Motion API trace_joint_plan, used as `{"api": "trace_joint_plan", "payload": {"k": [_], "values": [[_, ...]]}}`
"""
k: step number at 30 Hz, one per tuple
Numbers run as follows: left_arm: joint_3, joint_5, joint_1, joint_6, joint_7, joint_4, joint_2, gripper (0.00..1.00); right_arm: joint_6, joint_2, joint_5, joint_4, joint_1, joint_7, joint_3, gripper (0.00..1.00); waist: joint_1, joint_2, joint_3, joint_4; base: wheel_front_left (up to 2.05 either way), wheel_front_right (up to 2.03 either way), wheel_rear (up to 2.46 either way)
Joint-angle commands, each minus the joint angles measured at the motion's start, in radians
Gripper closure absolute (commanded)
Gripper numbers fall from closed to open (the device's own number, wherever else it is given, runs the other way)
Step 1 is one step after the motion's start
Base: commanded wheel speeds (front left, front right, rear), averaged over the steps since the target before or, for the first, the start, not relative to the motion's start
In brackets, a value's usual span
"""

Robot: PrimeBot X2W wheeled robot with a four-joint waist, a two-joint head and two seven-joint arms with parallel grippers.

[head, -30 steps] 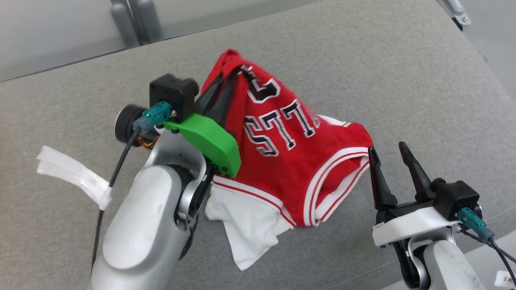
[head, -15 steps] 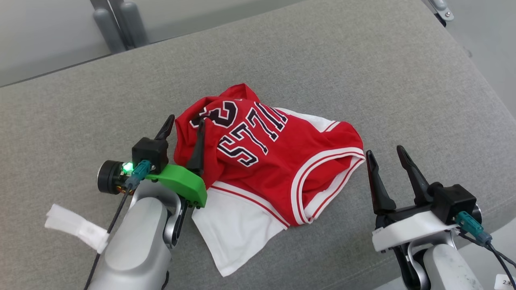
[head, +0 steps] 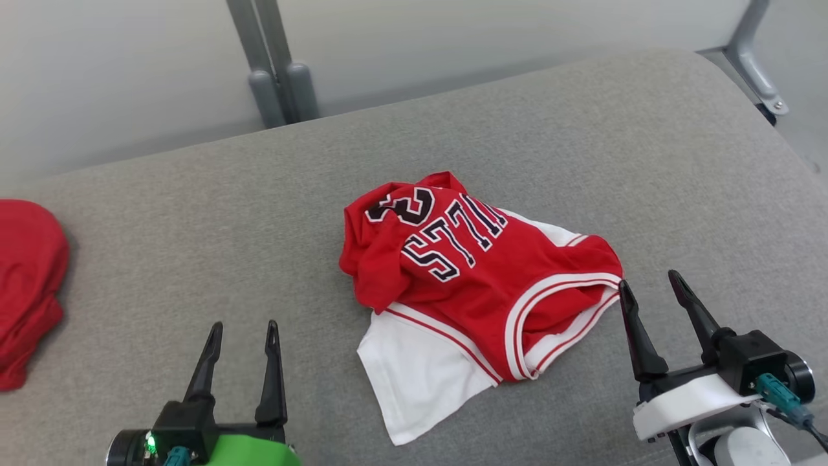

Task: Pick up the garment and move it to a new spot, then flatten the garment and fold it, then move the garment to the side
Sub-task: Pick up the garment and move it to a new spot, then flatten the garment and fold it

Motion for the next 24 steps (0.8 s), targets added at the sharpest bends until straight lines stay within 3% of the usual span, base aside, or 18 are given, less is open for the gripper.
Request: {"api": "trace_joint_plan", "payload": {"k": [1, 5, 10, 24], "values": [[0.014, 0.019, 0.033, -0.008, 0.0, -0.012, -0.001, 0.0, 0.0, -0.008, -0.007, 0.0, 0.023, -0.003, -0.007, 0.0, 0.0, 0.0, -0.057, 0.079, 0.0, 0.0, 0.0], [0.04, 0.03, 0.09, -0.057, 0.0, -0.021, -0.004, 0.0, 0.0, -0.012, -0.012, 0.002, 0.053, -0.003, -0.036, 0.0, 0.0, 0.0, -0.077, 0.122, 0.0, 0.0, 0.0], [0.081, 0.045, 0.106, -0.086, 0.0, -0.033, -0.007, 0.0, 0.0, -0.003, -0.019, 0.007, 0.076, -0.003, -0.057, 0.0, 0.0, 0.0, -0.082, 0.152, 0.0, 0.0, 0.0], [0.077, 0.022, 0.072, -0.088, -0.001, -0.025, -0.007, 0.0, 0.0, 0.008, -0.016, 0.019, 0.068, -0.003, -0.047, 0.0, 0.0, 0.0, -0.074, 0.169, 0.0, 0.0, 0.0]]}}
